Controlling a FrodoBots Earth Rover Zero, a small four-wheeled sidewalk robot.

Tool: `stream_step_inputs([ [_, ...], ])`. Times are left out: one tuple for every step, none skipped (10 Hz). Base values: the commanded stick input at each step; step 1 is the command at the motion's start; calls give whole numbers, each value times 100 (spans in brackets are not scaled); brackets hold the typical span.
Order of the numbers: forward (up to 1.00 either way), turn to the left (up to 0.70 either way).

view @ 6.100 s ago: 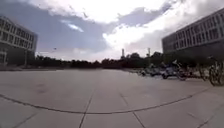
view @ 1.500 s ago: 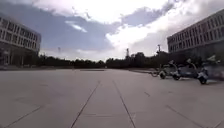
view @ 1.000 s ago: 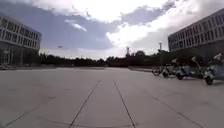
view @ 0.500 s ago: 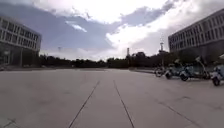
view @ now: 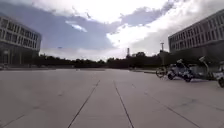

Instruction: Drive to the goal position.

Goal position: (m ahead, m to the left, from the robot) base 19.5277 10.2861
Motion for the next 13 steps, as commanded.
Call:
stream_step_inputs([
  [50,1],
  [50,1],
  [50,1],
  [50,1],
  [50,15],
  [50,28],
  [50,39],
  [50,39],
  [50,35],
  [50,31],
  [50,28],
  [50,27],
  [50,25],
])
